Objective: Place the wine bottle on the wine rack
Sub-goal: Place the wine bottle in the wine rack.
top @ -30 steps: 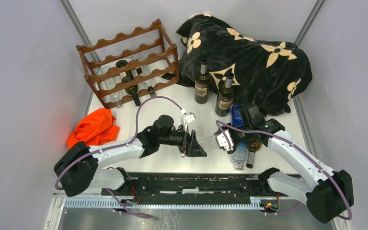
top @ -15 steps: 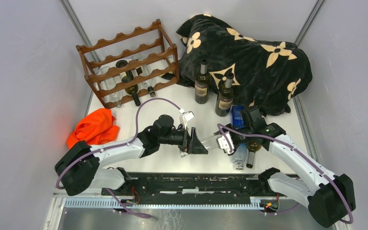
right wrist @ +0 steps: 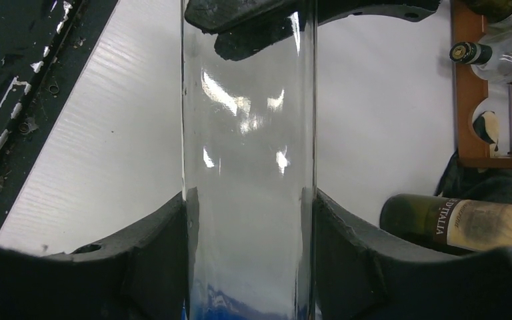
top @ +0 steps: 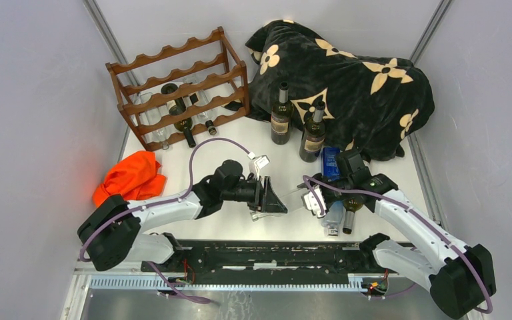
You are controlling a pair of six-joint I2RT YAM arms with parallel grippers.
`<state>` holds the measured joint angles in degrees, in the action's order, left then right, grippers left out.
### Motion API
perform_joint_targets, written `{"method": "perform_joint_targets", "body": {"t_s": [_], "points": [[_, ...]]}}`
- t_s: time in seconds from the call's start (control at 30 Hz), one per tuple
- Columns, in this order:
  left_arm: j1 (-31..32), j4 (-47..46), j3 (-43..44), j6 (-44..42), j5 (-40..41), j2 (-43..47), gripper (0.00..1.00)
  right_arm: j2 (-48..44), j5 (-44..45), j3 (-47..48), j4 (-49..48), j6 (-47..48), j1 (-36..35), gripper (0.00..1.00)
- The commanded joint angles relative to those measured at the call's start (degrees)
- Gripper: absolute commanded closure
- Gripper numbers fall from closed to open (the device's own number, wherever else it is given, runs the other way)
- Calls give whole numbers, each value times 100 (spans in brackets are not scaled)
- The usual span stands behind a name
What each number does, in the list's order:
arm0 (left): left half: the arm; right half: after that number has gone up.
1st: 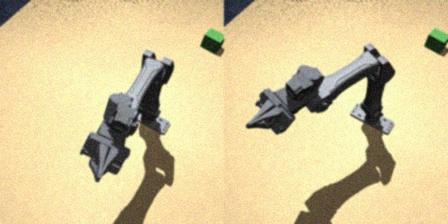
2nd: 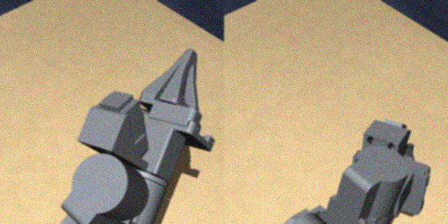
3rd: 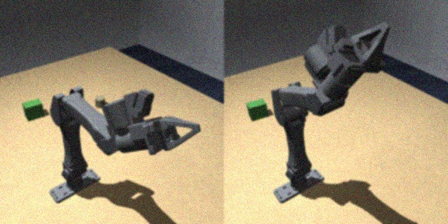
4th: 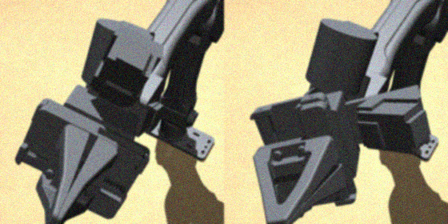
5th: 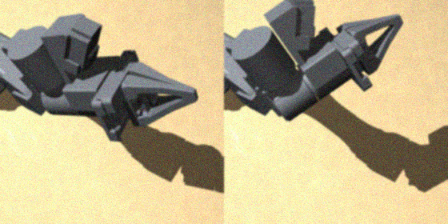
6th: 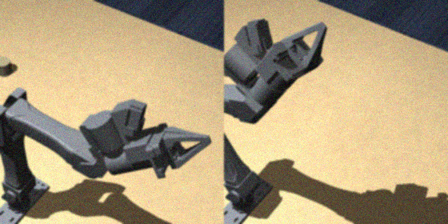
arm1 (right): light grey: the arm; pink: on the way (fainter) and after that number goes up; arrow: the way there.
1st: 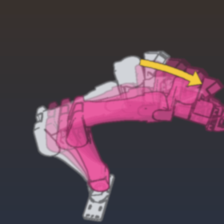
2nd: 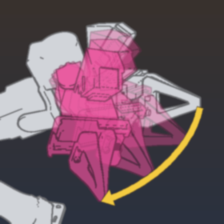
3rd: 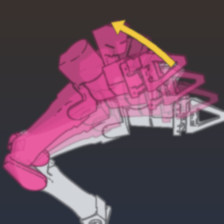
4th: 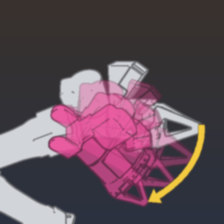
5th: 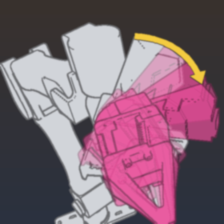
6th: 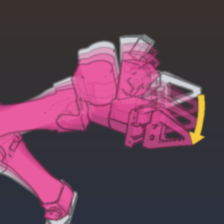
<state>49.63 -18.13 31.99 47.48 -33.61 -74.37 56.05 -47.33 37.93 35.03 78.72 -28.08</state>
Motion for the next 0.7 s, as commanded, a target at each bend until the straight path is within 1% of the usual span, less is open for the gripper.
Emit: {"method": "perform_joint_targets", "body": {"t_s": [0.0,0.03,0.07,0.1,0.17,0.23,0.33,0.43,0.53,0.6,0.67], "points": [[25,-595,-8,-144,33,227,98,-77,-446,30,-540,-503,-37,43],[29,-595,-35,-157,23,264,98,-75,-488,43,-555,-619,-40,23],[22,-591,-70,-160,6,310,98,-72,-526,71,-550,-739,-40,9],[7,-551,-103,-148,6,371,98,-67,-573,102,-564,-875,-36,2],[-20,-480,-189,-113,43,542,98,-36,-663,209,-557,-1162,-36,2],[-52,-284,-261,-129,148,751,98,25,-829,400,-299,-1109,-31,2],[-128,325,-294,-233,345,1106,98,104,-1214,742,235,-900,36,2],[-234,1334,-147,-407,741,1452,98,170,-1735,1000,792,-640,277,2],[-252,2312,54,-657,1250,1877,98,213,-2330,1085,1131,-463,621,2],[-260,2864,224,-766,1645,2098,98,205,-2479,1044,1108,-525,761,2],[-269,3558,451,-937,2184,2228,98,166,-2454,955,845,-836,861,2]]}}
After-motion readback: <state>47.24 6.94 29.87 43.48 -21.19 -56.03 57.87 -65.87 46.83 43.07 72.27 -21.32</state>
